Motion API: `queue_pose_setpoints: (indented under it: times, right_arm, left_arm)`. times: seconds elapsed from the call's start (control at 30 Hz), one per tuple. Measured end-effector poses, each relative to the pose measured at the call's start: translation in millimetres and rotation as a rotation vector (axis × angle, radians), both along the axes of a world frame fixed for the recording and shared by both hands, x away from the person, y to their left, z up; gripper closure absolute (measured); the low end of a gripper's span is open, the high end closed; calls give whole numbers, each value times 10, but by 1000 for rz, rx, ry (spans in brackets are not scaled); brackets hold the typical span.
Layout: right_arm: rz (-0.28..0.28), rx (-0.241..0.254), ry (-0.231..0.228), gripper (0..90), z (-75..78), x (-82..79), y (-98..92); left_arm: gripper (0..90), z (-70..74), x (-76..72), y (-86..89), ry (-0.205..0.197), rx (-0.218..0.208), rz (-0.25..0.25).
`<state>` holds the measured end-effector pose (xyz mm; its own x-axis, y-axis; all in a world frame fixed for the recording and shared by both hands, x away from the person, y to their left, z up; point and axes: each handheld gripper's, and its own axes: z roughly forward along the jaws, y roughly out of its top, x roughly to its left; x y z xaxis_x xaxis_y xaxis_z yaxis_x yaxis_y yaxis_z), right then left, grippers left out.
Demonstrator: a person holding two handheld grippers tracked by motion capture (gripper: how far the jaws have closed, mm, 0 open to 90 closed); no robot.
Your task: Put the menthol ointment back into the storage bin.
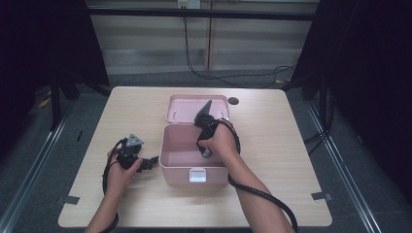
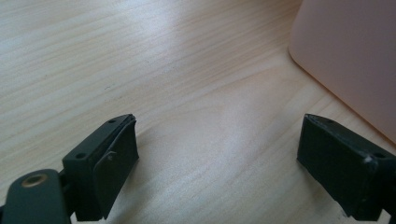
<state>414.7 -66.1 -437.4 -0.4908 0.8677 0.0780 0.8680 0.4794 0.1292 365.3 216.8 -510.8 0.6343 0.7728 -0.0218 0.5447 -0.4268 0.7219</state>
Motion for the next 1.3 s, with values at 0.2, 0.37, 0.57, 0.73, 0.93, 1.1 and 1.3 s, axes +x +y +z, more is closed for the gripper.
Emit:
queue_pose_setpoints:
  times: [0.2,0.37,0.57,0.73,0.93,1.1,1.3]
  right_arm:
    - [4,-6,4,456,37,-5,8]
    - [9,-8,-1,454,64,-18,13]
    - [15,0,-22,446,158,-38,-13]
    - [25,10,-29,441,242,-66,-22]
    - [45,24,-39,439,341,-106,-56]
    - [57,47,-49,440,400,-146,-92]
    - [92,52,-47,440,438,-217,-130]
  left_arm:
    - [116,0,0,0,1,0,0]
    - [116,0,0,-1,1,-1,0]
    - [116,0,0,-1,1,0,1]
    - [116,0,0,0,0,0,0]
    - [116,2,0,1,2,1,-1]
    - [116,2,0,1,2,1,-1]
    - [116,0,0,-1,0,-1,0]
